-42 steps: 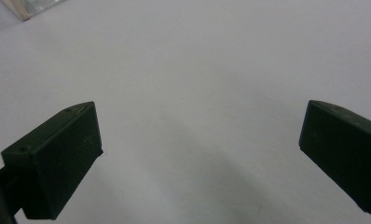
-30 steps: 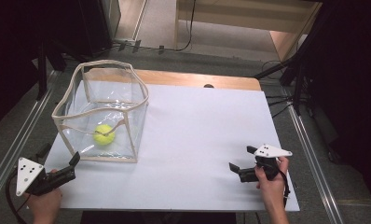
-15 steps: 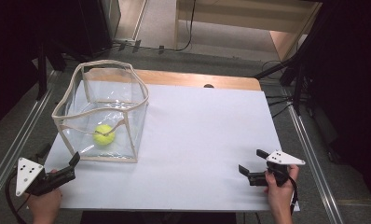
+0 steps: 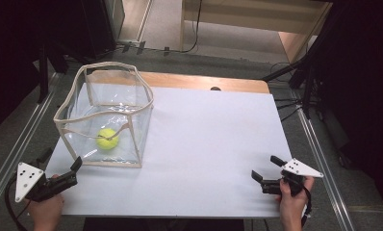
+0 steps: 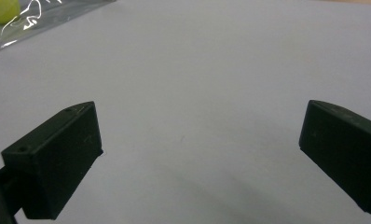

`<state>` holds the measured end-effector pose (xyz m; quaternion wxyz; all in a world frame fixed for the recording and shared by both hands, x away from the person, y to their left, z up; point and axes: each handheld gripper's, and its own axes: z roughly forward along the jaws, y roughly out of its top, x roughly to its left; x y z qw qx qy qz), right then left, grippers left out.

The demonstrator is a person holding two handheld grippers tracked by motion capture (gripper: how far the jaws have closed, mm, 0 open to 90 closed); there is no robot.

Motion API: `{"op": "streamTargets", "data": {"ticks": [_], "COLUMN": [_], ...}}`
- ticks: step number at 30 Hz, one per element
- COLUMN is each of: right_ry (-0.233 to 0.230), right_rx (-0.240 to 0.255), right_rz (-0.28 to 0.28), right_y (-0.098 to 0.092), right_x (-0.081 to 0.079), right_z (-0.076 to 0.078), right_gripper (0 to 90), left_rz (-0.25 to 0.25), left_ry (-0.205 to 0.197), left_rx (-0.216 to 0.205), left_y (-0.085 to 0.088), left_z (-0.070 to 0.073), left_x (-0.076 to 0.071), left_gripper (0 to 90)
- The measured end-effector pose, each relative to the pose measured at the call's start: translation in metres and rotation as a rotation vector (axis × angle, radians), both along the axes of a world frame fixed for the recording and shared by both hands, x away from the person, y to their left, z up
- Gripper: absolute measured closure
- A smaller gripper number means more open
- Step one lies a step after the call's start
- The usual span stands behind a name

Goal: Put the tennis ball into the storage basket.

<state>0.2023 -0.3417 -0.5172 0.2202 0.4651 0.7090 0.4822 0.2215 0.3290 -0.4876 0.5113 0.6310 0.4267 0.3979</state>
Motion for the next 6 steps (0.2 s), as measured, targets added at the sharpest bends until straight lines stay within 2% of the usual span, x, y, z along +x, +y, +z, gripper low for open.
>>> {"op": "streamTargets", "data": {"ticks": [2, 6], "right_ry": [-0.029, -0.042], "right_rx": [0.030, 0.037], "right_rz": [-0.020, -0.034], "right_y": [-0.0046, -0.0071], "right_x": [-0.0030, -0.0053], "right_z": [-0.0004, 0.0003], "right_gripper": [0.0, 0.0], "left_rz": [0.002, 0.001], "left_ry": [0.002, 0.002], "left_rx": [-0.005, -0.006], "left_y": [0.0005, 0.0005], "left_z": [0.0000, 0.0000], "left_x": [-0.0001, 0.0002], "left_gripper": [6.9, 6.9]}}
